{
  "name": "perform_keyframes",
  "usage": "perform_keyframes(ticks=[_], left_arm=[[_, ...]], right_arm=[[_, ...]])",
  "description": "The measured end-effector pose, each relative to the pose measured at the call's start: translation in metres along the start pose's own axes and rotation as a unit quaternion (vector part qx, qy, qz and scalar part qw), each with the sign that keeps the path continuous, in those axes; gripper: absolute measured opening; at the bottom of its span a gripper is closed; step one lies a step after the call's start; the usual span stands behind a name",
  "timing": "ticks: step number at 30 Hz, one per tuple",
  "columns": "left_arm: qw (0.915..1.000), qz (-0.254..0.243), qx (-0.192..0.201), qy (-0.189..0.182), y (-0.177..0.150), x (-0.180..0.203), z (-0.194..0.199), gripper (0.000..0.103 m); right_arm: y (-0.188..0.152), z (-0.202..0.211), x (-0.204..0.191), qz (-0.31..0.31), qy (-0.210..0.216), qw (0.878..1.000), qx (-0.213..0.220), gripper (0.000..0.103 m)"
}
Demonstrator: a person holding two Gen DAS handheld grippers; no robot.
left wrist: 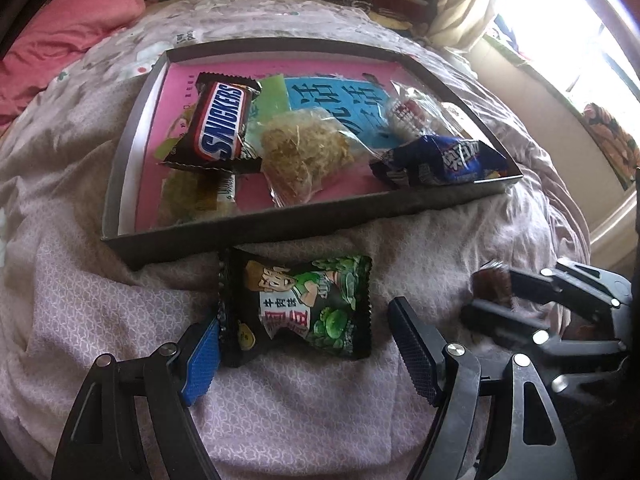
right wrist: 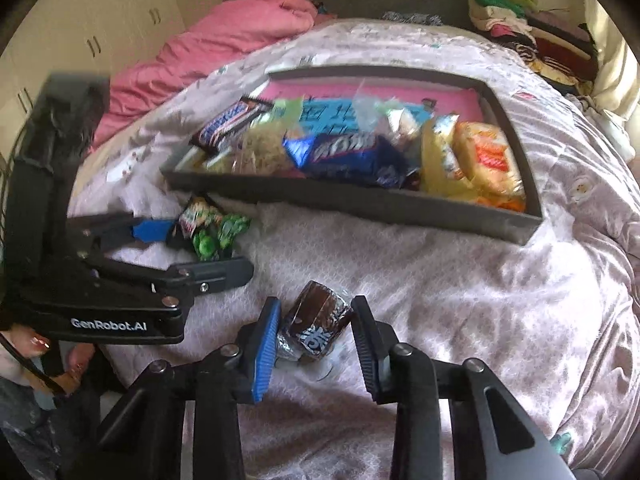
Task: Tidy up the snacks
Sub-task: 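Grasp the green snack packet with the left tool while the right tool grasps the brown chocolate, then carry the green packet and brown chocolate over the pink tray with both tools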
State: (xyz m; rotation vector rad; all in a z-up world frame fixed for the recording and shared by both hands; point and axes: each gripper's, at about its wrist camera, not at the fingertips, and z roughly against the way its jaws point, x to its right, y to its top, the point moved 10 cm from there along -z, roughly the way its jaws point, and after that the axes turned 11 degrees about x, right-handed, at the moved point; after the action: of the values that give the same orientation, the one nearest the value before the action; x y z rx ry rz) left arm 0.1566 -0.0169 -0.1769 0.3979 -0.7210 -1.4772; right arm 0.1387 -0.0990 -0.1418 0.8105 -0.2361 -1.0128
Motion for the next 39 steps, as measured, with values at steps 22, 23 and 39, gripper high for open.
perform_keyframes(ticks=[22, 23, 39], left_arm=[[0.9942, 0.015, 0.104, -0.022, 0.056, -0.003, 0.072, 0.051], [0.9935, 0.016, 0.111, -0.021, 0.06, -0.003, 0.075, 0.051], [0.985, 0.009, 0.172, 0.005, 0.109, -0.006, 0.074, 0.051]], right_arm=[[0.054, 0.049, 0.053, -0.098, -0.035, 0.983, 0.149, 0.036], [0.056, 0.051, 0.056, -0.096, -0.039, 0.982, 0.156, 0.036], [0.075, 0.054, 0.08, -0.09, -0.071, 0.975, 0.191, 0.036]])
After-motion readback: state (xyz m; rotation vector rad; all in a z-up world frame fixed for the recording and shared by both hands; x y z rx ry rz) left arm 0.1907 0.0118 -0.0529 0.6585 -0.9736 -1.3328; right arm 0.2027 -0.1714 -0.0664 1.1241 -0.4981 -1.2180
